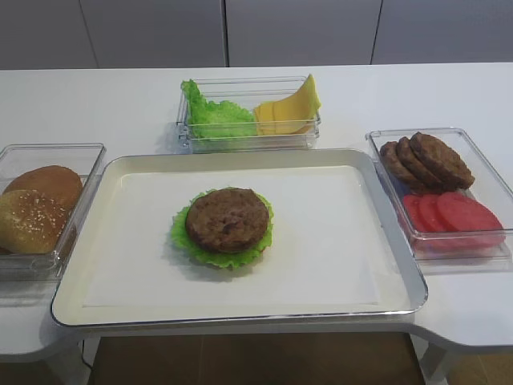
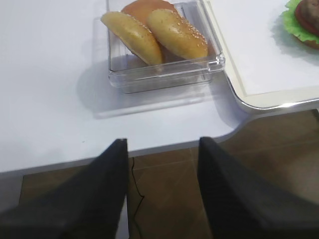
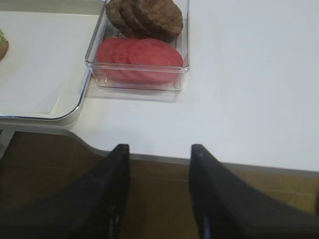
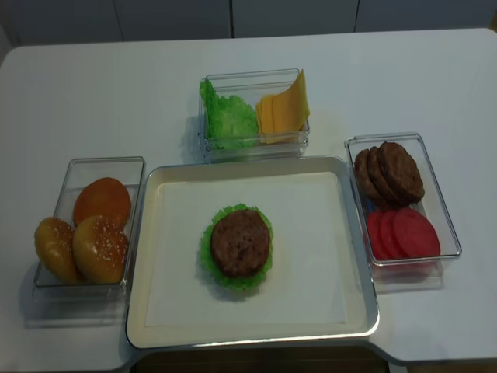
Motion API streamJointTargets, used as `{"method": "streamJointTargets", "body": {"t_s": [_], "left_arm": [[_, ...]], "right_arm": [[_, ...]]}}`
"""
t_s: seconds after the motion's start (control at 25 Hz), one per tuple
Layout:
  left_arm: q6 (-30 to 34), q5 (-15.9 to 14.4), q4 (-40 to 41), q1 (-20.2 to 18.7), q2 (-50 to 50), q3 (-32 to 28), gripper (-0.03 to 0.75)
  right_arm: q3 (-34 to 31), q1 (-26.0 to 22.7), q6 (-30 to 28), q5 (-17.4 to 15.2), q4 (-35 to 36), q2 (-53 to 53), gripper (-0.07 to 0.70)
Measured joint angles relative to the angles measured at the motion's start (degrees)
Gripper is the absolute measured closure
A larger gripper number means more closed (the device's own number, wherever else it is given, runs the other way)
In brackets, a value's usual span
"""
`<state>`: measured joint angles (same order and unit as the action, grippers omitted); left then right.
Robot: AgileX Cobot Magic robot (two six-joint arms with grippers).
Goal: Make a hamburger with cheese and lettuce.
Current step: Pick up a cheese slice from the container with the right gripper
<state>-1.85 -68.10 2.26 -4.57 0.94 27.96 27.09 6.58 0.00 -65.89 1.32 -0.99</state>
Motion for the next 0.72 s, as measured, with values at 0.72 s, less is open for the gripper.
{"method": "streamJointTargets", "body": {"t_s": [0.72], "left_arm": [[0.00, 0.00, 0.00, 0.00, 0.00, 0.00, 0.373]], "right_arm": [[5.45, 0.00, -2.66, 0.80, 2.78, 9.16, 0.314]]}}
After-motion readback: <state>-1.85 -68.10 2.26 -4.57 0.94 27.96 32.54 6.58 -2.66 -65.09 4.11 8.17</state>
